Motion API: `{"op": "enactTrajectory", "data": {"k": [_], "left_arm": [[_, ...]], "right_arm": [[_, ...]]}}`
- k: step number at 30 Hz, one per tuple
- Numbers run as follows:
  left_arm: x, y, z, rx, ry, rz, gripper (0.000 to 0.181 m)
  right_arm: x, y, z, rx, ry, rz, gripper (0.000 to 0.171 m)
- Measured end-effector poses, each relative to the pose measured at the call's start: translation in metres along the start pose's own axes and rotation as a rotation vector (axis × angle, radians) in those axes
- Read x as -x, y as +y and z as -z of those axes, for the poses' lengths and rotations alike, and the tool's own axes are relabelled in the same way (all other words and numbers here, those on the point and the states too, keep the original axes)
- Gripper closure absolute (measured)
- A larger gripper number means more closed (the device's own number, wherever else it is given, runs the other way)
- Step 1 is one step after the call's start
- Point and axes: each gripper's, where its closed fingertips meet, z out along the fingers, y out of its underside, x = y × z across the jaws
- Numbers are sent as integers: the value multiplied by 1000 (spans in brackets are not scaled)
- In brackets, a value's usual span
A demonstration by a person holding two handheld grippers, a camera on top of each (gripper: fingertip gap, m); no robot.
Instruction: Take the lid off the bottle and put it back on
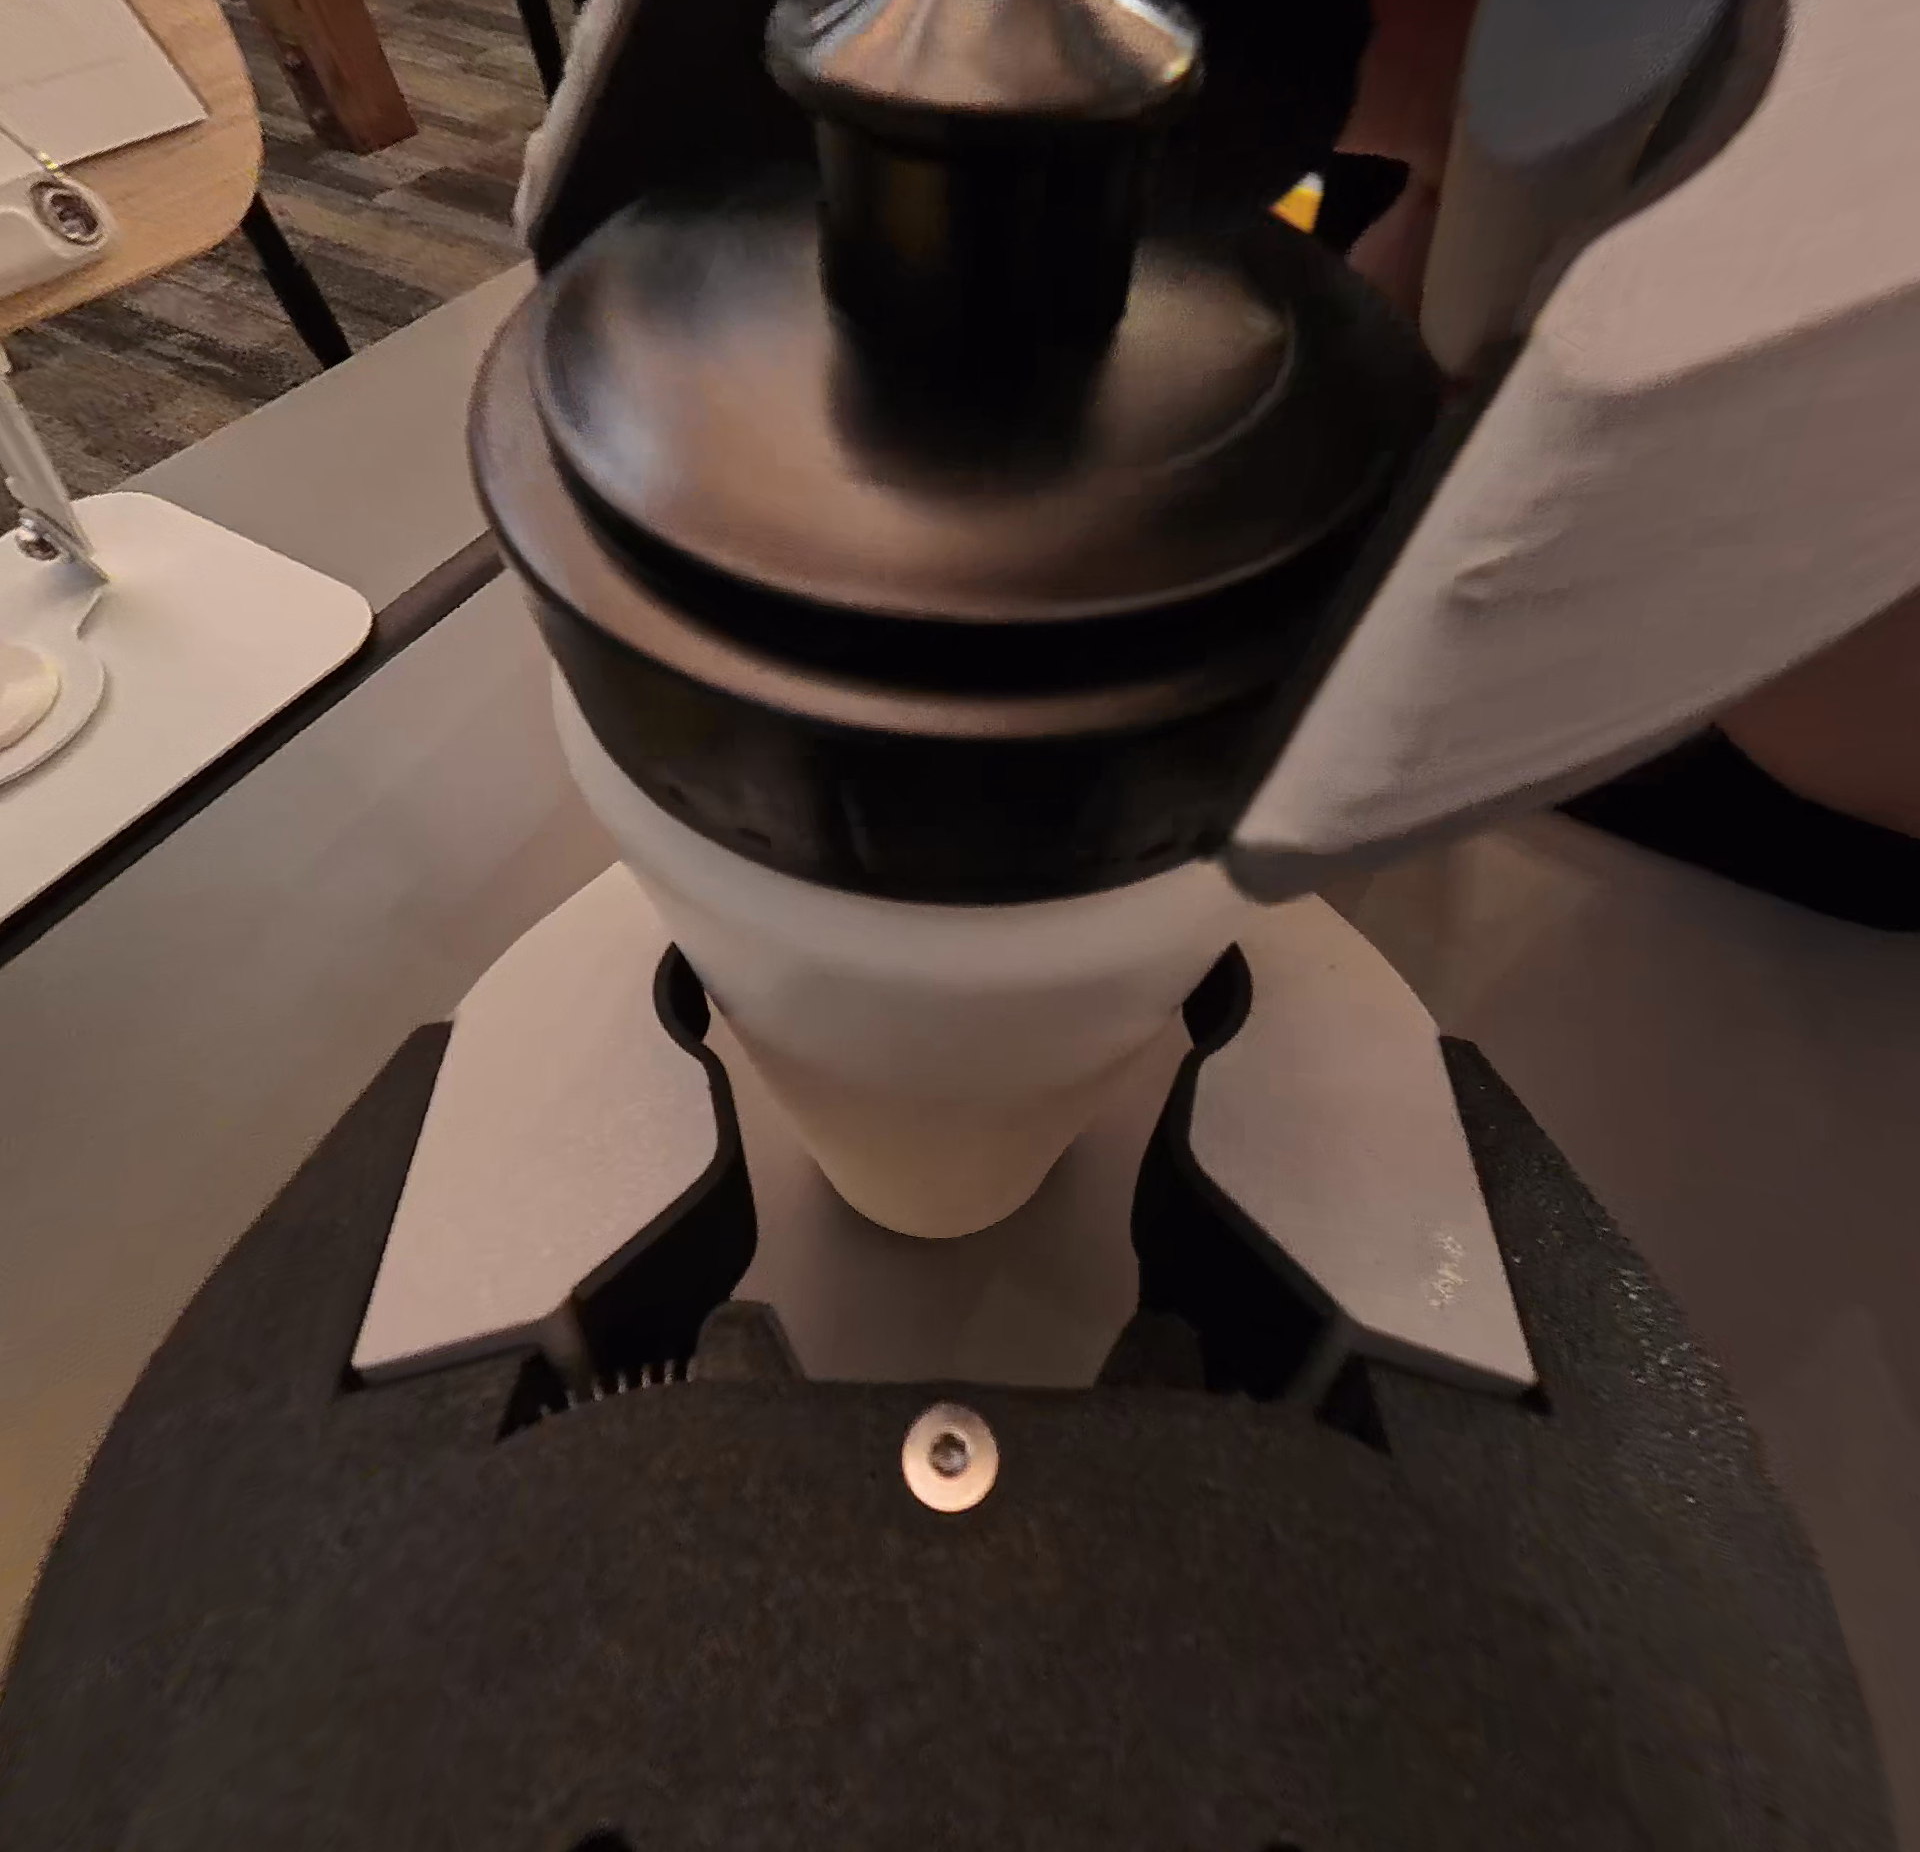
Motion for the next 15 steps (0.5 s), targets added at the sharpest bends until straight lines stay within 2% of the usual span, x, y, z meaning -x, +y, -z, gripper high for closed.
{"op": "enactTrajectory", "data": {"k": [3, 5, 11, 15], "left_arm": [[4, 1, 1, 7, -35, 23, 89], [4, 1, 1, 13, -37, 22, 89], [1, 1, 1, 13, 23, 1, 89], [0, 1, 1, 11, 33, -7, 89]], "right_arm": [[-4, -2, -3, -32, 133, -20, 98], [-4, -2, -3, -34, 163, -11, 98], [6, 3, 5, 47, -77, 40, 95], [5, 3, 7, 41, -88, 66, 101]]}}
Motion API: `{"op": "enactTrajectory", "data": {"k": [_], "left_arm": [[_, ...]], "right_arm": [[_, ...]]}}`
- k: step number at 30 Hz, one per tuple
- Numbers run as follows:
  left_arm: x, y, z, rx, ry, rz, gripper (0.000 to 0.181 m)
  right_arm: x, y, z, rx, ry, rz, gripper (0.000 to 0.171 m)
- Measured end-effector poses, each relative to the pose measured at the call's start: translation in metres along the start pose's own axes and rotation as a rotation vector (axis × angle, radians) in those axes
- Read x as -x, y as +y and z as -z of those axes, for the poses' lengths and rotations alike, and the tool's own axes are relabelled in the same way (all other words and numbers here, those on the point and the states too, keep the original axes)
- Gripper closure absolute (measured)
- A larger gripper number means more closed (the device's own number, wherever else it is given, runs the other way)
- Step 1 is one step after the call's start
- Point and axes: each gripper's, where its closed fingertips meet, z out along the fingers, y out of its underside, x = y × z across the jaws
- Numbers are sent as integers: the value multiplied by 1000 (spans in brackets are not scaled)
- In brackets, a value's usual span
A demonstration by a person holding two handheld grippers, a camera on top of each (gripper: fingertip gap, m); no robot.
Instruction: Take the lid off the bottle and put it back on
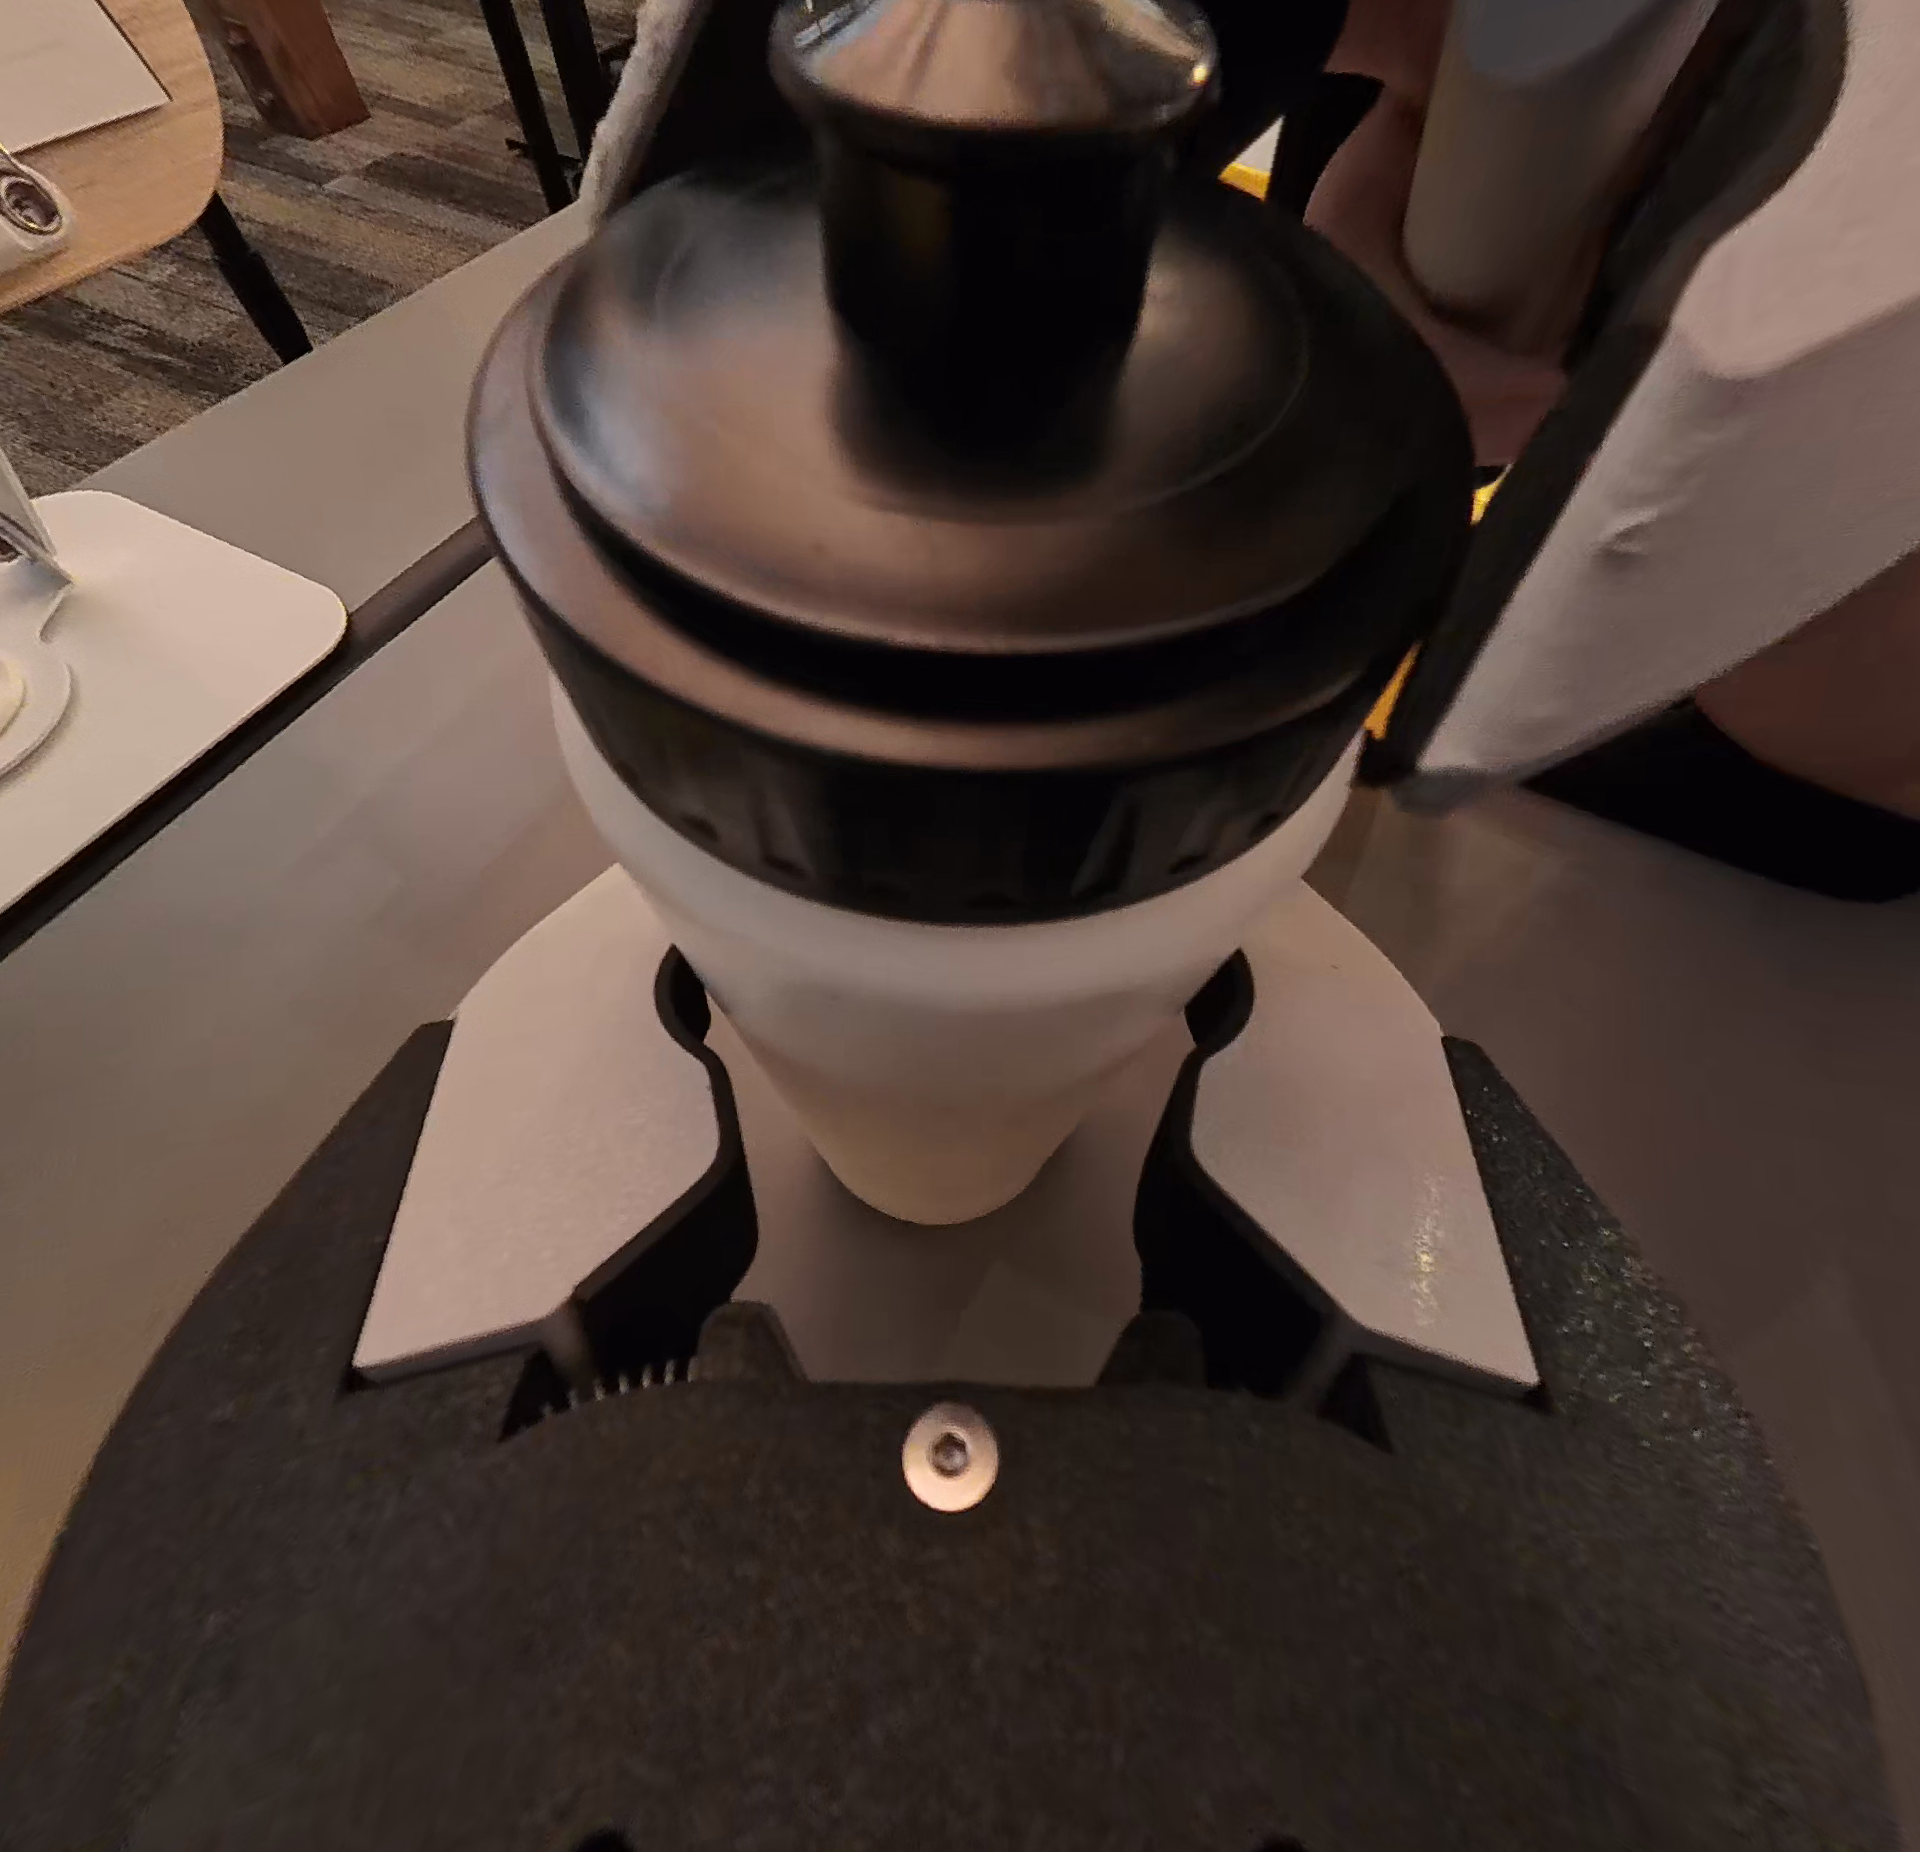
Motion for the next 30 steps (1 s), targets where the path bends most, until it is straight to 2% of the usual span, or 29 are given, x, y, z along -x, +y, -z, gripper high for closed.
{"op": "enactTrajectory", "data": {"k": [3, 9, 11, 17, 21, 27, 30], "left_arm": [[2, 0, 0, 5, -35, 11, 89], [12, 2, 3, 27, -102, 60, 90], [11, 3, 4, 39, -87, 48, 89], [-1, 2, 1, 42, -6, -22, 89], [2, 2, 1, 38, -31, 2, 89], [8, 3, 3, 42, -104, 53, 89], [7, -1, 1, -13, -63, 36, 88]], "right_arm": [[-2, 1, -1, 15, 49, 3, 101], [-8, -2, -9, -47, 295, -38, 101], [-6, -2, -8, -34, 266, -28, 101], [3, -2, -2, -32, 7, 19, 99], [-1, -2, -4, -30, 49, 0, 99], [-7, -4, -8, -60, 268, -58, 99], [-7, -3, -7, -47, 222, -61, 99]]}}
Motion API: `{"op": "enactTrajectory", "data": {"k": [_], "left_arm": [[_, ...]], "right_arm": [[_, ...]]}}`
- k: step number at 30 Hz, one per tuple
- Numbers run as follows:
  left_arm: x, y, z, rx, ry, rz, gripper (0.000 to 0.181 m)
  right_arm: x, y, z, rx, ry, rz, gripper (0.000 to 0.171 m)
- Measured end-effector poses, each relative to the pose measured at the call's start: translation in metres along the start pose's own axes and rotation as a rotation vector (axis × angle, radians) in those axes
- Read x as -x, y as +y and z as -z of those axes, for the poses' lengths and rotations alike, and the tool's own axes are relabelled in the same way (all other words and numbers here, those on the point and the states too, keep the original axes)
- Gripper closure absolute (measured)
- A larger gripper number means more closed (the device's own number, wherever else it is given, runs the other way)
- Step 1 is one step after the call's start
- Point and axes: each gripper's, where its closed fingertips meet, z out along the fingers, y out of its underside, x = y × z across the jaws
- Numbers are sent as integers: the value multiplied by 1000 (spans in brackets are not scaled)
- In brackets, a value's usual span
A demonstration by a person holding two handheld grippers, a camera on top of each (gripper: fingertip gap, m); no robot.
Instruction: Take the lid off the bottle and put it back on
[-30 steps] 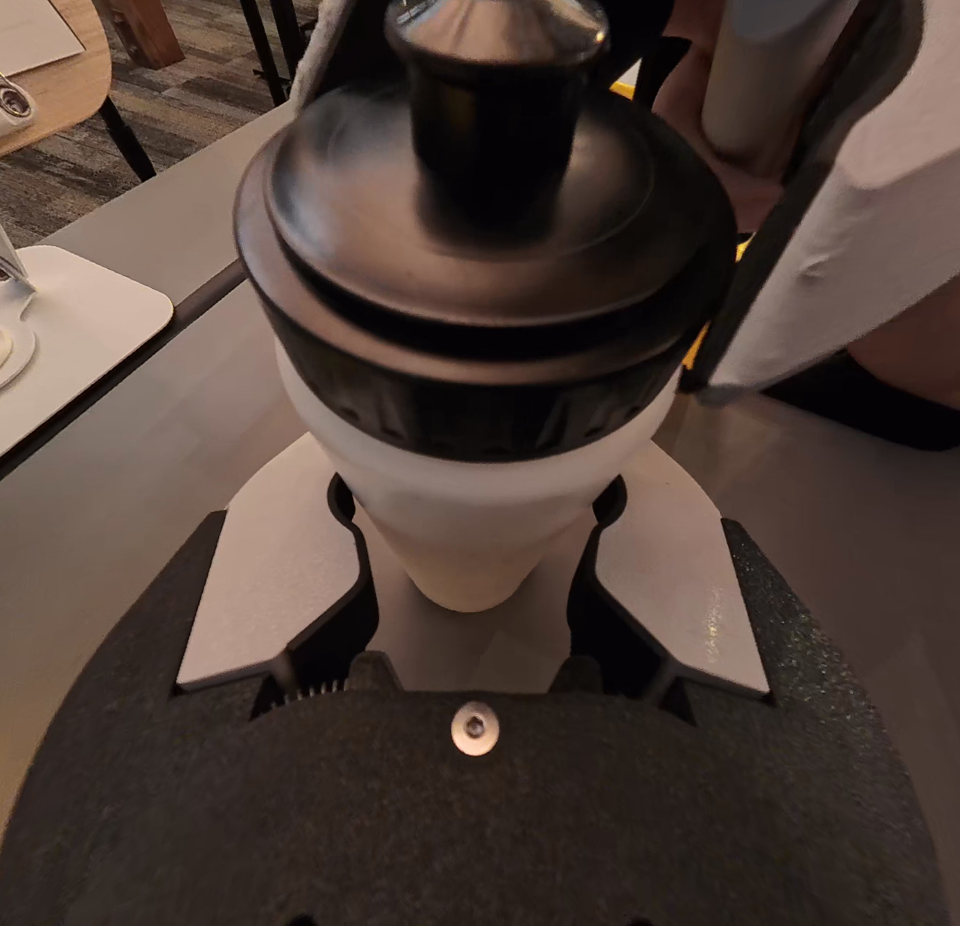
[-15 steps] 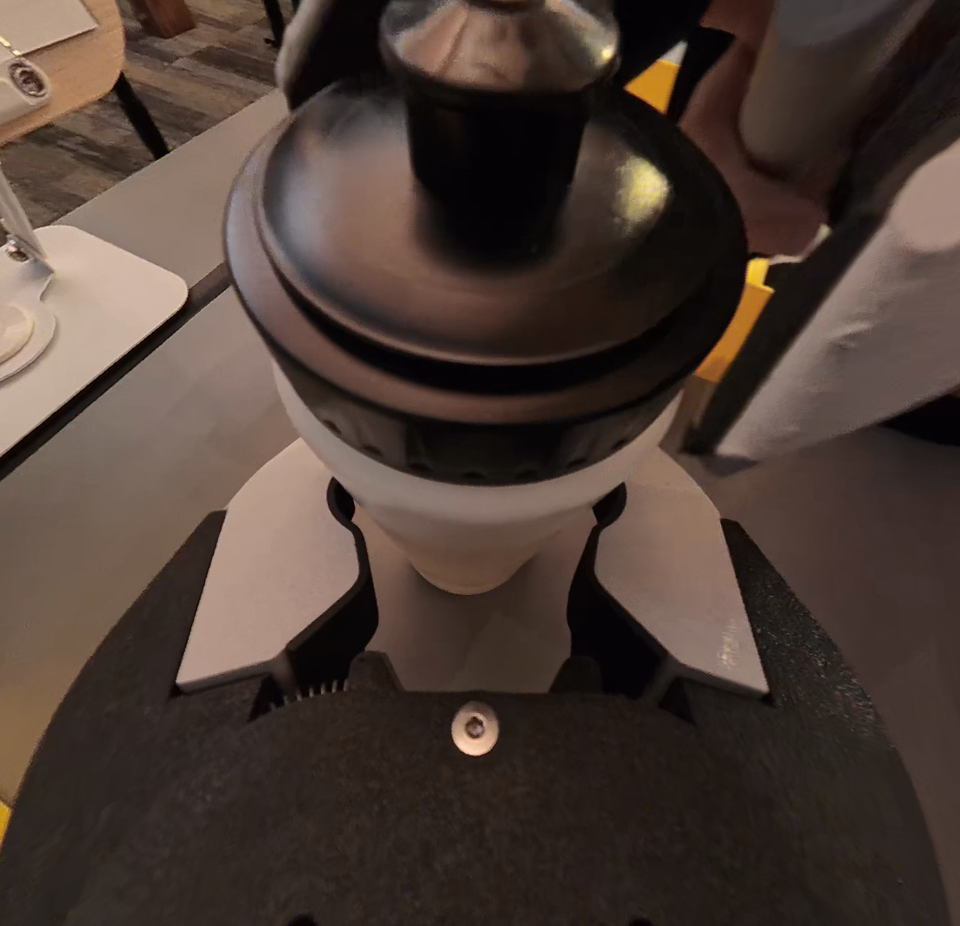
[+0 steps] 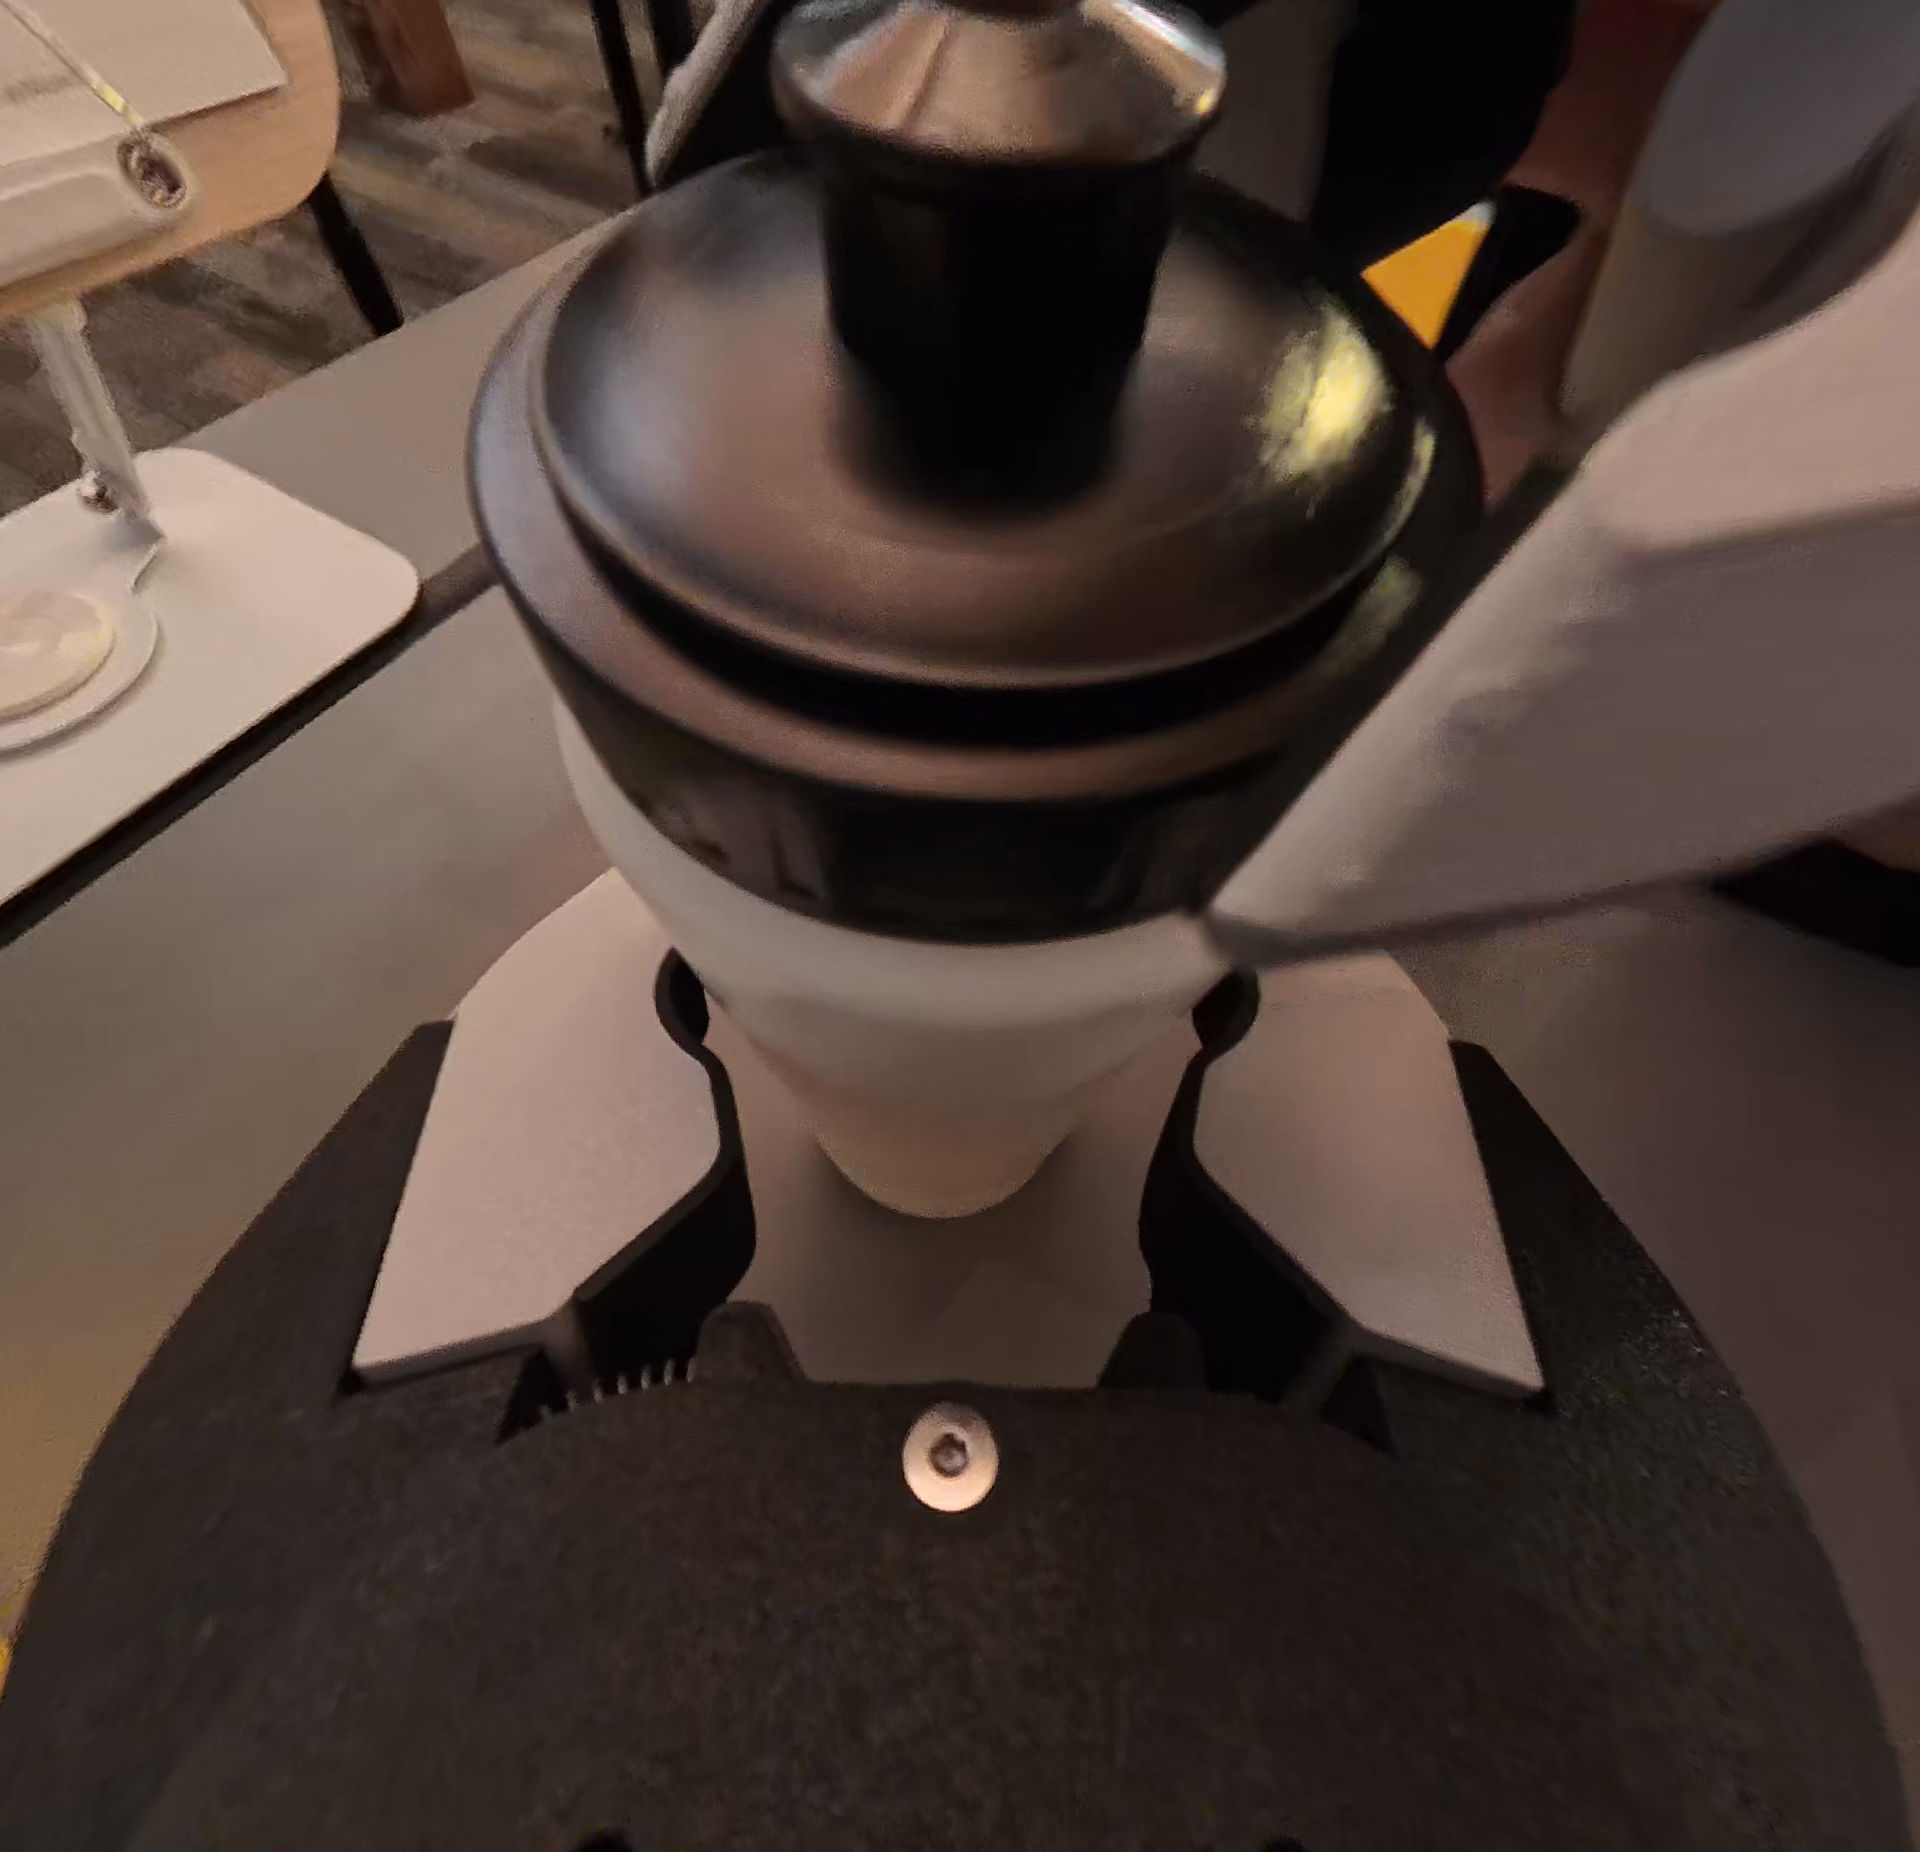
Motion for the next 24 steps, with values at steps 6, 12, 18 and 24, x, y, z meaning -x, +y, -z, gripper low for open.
{"op": "enactTrajectory", "data": {"k": [6, 12, 18, 24], "left_arm": [[-12, -14, 0, -192, 126, -64, 79], [-16, -13, -2, -204, 121, -84, 80], [-18, -14, -3, -199, 95, -82, 80], [-18, -13, -1, -209, 138, -88, 80]], "right_arm": [[12, -2, 2, -23, -274, -9, 99], [10, -5, 9, -42, -325, -20, 110], [6, -7, 13, -13, -273, 13, 128], [9, -3, 19, 33, -312, 63, 95]]}}
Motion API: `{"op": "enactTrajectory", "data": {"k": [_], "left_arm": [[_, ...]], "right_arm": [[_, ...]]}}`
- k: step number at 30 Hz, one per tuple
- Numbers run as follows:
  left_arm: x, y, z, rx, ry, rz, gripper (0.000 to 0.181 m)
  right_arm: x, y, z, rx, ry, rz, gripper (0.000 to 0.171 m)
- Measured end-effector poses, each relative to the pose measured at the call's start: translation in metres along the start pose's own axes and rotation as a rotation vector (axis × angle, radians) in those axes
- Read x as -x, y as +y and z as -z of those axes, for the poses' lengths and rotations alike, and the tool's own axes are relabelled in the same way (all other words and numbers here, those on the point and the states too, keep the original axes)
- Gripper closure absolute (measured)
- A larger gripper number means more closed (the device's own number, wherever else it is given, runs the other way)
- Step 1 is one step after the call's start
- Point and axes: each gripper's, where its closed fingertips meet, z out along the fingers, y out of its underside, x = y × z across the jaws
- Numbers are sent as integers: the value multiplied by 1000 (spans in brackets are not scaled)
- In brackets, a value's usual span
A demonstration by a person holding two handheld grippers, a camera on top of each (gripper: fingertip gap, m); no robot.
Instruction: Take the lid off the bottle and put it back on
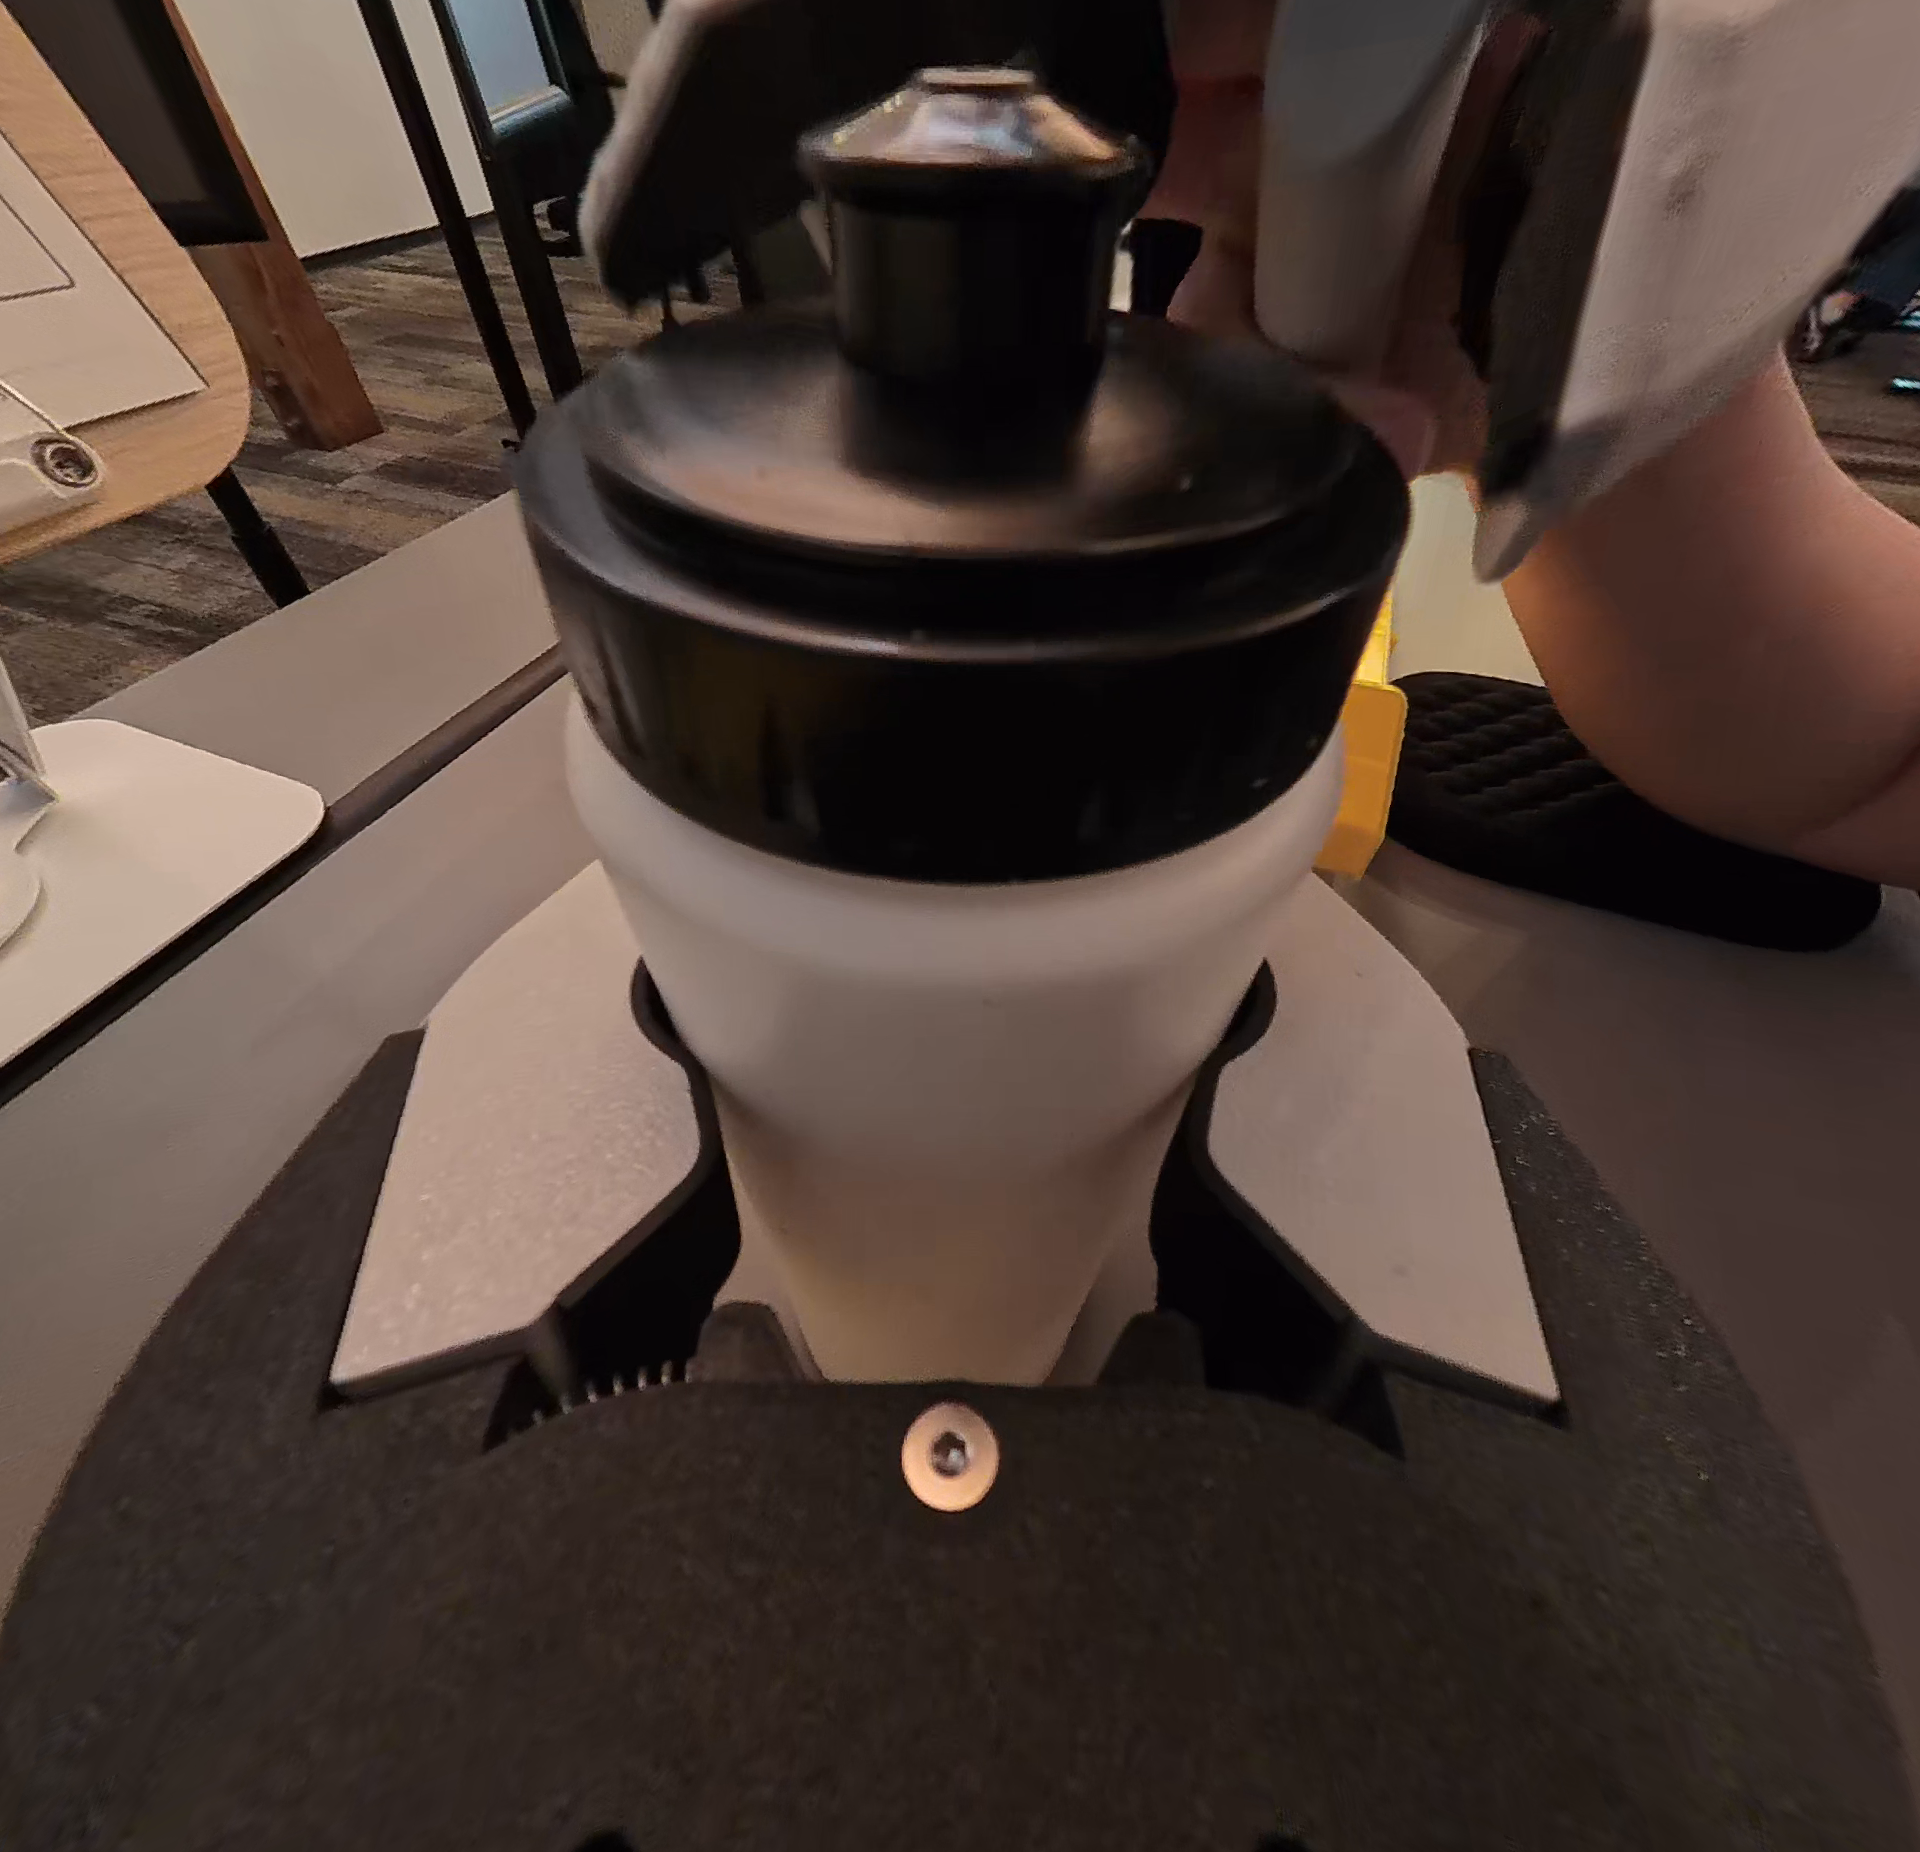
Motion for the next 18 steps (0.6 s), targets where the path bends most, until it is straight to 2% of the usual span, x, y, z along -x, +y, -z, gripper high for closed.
{"op": "enactTrajectory", "data": {"k": [6, 11, 14, 18], "left_arm": [[2, 0, 1, 8, -20, 16, 80], [21, 3, 5, 35, -183, 52, 80], [26, 4, 7, 45, -213, 61, 81], [21, 3, 5, 58, -163, 44, 81]], "right_arm": [[1, 11, -12, 55, 28, 39, 100], [-9, 8, -21, 13, 206, -21, 100], [-12, 6, -24, -18, 299, -48, 100], [-10, 8, -20, 9, 176, -13, 100]]}}
